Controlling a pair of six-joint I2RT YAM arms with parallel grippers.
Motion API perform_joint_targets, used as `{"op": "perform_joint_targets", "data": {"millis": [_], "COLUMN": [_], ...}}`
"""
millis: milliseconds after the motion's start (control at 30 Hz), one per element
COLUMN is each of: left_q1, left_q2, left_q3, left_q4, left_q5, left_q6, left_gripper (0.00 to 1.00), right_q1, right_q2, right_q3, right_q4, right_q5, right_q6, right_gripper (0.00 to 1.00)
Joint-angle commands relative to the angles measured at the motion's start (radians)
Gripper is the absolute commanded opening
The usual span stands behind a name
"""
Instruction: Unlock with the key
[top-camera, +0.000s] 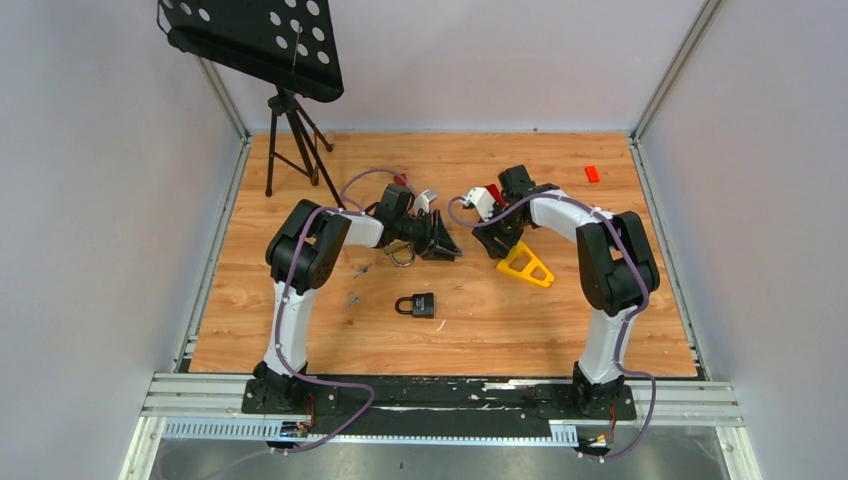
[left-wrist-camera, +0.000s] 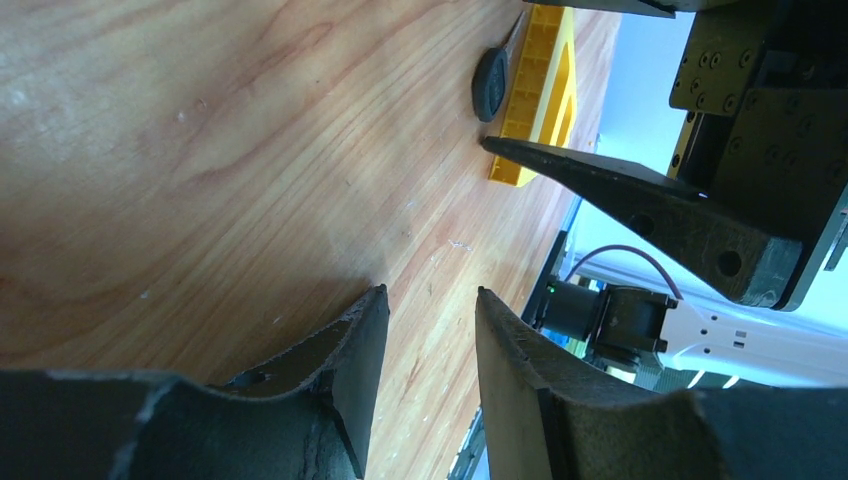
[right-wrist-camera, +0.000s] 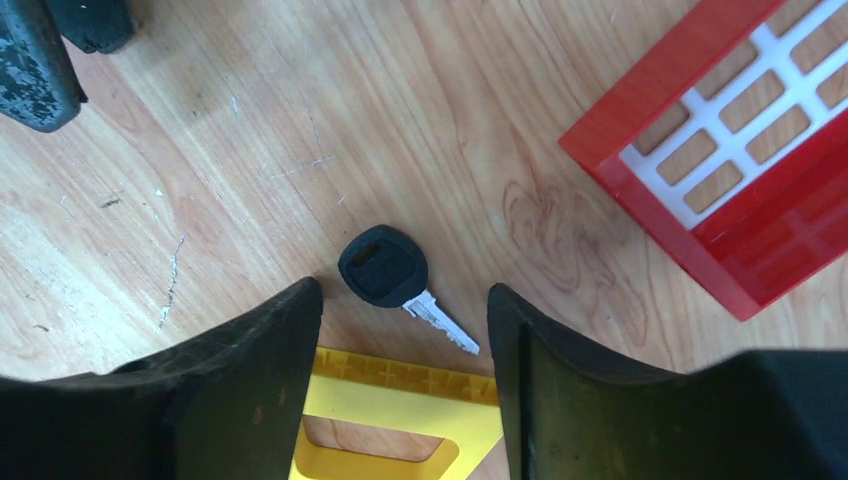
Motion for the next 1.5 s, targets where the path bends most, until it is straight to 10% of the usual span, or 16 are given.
{"op": "perform_joint_targets", "data": {"millis": [0, 400, 1133, 1267, 1467], "left_q1": [0.020, 0.050, 0.046, 0.046, 0.059], "left_q2": [0.041, -0.019, 0.045, 0.042, 0.001], "left_q3": [0.001, 0.141, 0.148, 0.143, 0.126], "left_q4": [-0.097, -0.371, -0.392, -0.377, -0.389], "left_q5": [-0.111, -0.087, 0.019, 0.019, -0.004], "left_q6": [0.083, 0.335, 0.318, 0.310, 0.330], "left_gripper": [0.48, 0.48, 0.49, 0.49, 0.49], "right_q1": [0.008, 0.079, 0.142, 0.159, 0.201], "right_q2": [0.043, 0.020, 0.015, 0.002, -0.004], "right_q3": [0.030, -0.040, -0.002, -0.021, -0.004], "right_q4": [-0.005, 0.048, 0.133, 0.151, 0.164], "right_q5": [-0.049, -0.048, -0.142, -0.108, -0.050], "right_q6": [-0.041, 0.066, 0.265, 0.256, 0.281], "right_gripper": [0.57, 0.16, 0.04, 0.16, 0.60]}}
